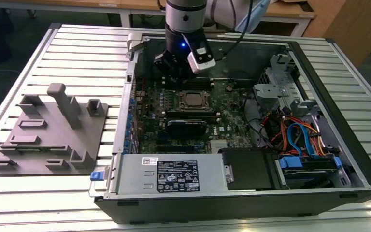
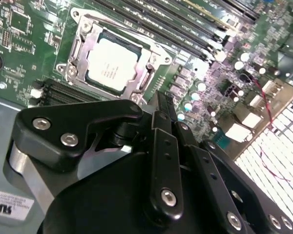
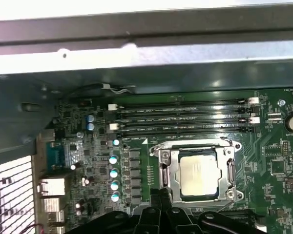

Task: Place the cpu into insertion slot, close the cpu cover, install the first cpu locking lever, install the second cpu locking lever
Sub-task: 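Install the first cpu locking lever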

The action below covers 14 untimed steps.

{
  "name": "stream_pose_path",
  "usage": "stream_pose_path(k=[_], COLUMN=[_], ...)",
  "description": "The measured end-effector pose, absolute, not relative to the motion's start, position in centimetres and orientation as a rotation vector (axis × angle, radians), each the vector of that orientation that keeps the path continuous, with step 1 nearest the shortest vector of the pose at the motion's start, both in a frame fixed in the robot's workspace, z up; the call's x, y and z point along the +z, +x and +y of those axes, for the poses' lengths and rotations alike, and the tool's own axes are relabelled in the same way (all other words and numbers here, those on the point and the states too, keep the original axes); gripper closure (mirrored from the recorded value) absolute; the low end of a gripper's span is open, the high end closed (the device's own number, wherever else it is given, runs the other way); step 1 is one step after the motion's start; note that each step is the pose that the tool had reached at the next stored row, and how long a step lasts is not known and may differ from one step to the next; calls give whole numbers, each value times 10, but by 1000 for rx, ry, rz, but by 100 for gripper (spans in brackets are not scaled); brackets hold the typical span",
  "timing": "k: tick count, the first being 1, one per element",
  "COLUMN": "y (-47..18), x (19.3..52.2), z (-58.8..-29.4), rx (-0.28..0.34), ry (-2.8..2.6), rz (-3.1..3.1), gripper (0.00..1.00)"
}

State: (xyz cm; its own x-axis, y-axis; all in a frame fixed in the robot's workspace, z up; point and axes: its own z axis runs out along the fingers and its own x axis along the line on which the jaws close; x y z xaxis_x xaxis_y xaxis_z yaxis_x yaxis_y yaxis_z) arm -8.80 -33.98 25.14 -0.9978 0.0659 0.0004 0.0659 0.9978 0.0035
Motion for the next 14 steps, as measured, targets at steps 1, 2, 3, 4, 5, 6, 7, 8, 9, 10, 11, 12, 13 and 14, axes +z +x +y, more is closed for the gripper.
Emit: stream_pose_path(k=[1, 2, 3, 4, 5, 6, 7, 8, 9, 10, 11, 12, 13, 14], y=[-89, -90, -92, -93, -95, -96, -98, -98, -99, -99, -99, -99, -99, -99], x=[253, 253, 253, 253, 253, 253, 253, 253, 253, 253, 253, 253, 253, 253], z=[-340, -340, -340, -340, -340, -340, -340, -340, -339, -339, -339, -339, -339, -339], rx=[-5, -6, -6, -6, -6, -6, -6, -6, -6, -7, -7, -7, -7, -7], ry=[-103, -103, -102, -101, -99, -96, -94, -92, -92, -91, -91, -91, -91, -91], rz=[-3141, -3144, -3147, -3147, -3147, -3148, -3148, -3148, -3148, -3148, -3148, -3148, -3148, -3148], gripper=[90, 90, 90, 90, 90, 90, 90, 90, 90, 90, 90, 90, 90, 90])
